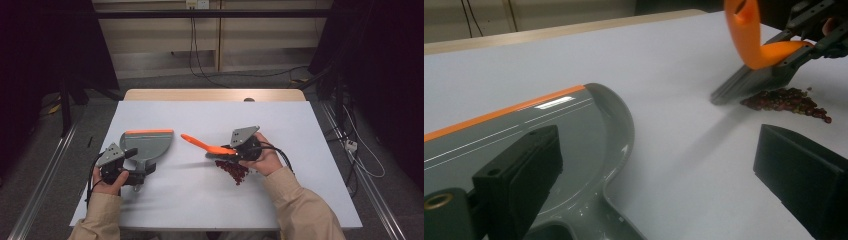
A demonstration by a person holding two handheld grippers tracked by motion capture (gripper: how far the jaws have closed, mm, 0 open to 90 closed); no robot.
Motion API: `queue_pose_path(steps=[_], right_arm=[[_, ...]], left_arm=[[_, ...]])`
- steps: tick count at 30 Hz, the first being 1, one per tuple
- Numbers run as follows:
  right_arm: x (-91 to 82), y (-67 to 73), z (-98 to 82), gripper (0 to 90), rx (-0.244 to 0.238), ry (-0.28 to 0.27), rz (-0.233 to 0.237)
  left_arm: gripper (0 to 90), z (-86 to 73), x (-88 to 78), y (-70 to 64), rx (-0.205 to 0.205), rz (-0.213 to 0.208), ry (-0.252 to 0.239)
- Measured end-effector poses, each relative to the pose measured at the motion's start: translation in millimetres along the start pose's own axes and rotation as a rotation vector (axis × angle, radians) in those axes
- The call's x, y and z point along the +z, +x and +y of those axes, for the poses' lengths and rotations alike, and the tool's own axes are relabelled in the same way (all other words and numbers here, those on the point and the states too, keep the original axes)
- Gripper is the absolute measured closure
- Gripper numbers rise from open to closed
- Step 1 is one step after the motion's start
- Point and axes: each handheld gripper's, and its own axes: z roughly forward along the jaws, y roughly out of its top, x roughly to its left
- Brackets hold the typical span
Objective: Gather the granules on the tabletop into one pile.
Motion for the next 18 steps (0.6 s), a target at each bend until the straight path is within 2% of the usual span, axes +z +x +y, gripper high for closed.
queue_pose_path(steps=[2,5,7,12,16,18], right_arm=[[-5.4,0.8,-1.8,71.3,0.006,0.006,0.009],[-14.9,0.1,-5.0,71.3,0.025,0.005,-0.030],[-23.2,-1.8,-7.9,71.3,0.075,-0.029,-0.048],[-40.5,-2.8,-16.8,71.2,0.167,-0.025,-0.140],[-49.9,0.8,-27.6,71.2,0.262,-0.026,-0.224],[-51.9,3.8,-34.3,71.3,0.291,-0.022,-0.267]], left_arm=[[5.3,0.1,0.2,-0.3,0.000,-0.002,0.000],[5.3,0.2,0.9,-0.8,0.002,-0.005,-0.002],[5.2,0.3,0.9,-0.9,0.002,-0.005,-0.002],[5.3,0.4,0.6,-0.7,0.001,-0.003,-0.003],[5.3,0.7,-0.2,-1.0,0.000,-0.002,-0.009],[5.2,0.7,-0.1,-0.8,0.002,-0.002,-0.007]])
